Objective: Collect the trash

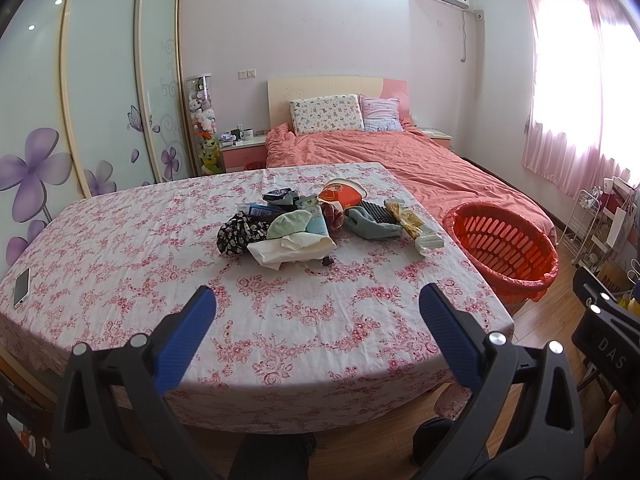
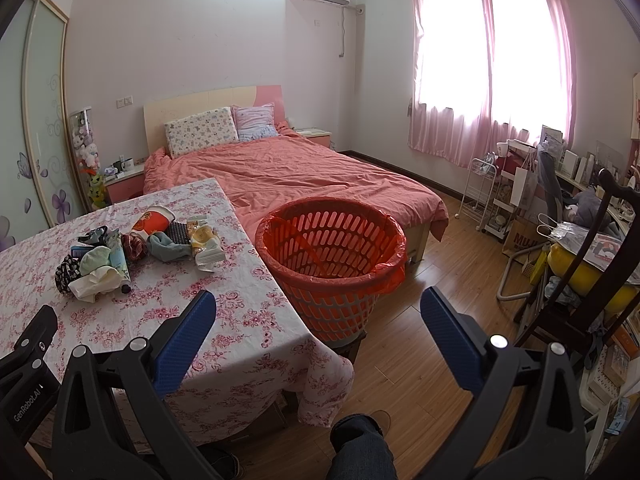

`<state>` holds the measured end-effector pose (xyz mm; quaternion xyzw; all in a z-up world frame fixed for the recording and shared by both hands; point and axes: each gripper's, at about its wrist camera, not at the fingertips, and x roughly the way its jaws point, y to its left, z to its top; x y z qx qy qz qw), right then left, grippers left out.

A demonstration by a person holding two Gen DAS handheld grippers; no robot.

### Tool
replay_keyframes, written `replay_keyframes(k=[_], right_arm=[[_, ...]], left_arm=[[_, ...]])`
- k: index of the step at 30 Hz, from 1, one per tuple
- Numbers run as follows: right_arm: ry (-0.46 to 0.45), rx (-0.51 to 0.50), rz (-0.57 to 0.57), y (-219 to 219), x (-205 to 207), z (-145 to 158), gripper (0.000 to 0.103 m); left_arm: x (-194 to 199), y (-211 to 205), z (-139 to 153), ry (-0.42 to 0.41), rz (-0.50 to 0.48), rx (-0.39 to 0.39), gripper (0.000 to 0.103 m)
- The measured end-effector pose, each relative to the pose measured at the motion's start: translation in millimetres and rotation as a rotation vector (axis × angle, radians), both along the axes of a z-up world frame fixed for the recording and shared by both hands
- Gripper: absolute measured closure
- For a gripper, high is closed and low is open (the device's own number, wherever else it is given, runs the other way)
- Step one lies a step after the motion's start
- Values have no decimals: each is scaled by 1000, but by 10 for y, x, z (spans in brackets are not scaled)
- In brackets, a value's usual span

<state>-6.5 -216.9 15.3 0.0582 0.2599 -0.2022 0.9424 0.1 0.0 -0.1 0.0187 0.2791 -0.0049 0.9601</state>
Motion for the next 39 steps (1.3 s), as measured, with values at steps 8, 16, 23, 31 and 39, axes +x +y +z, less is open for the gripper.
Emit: replay_keyframes(k=[8,16,23,31,39], right_arm=[[0,0,0,-3,-2,0,2],[1,1,0,-6,-4,-2,2],[0,1,0,-10,-7,-4,2],[1,2,-1,-15,-9,-8,2],[2,2,0,-23,-4,-16,2]], left_arm=[[0,1,0,0,0,0,4],[1,1,0,0,0,1,4],[7,10,4,0,0,1,4],[14,20,9,0,0,1,4],[22,32,12,0,1,2,4]])
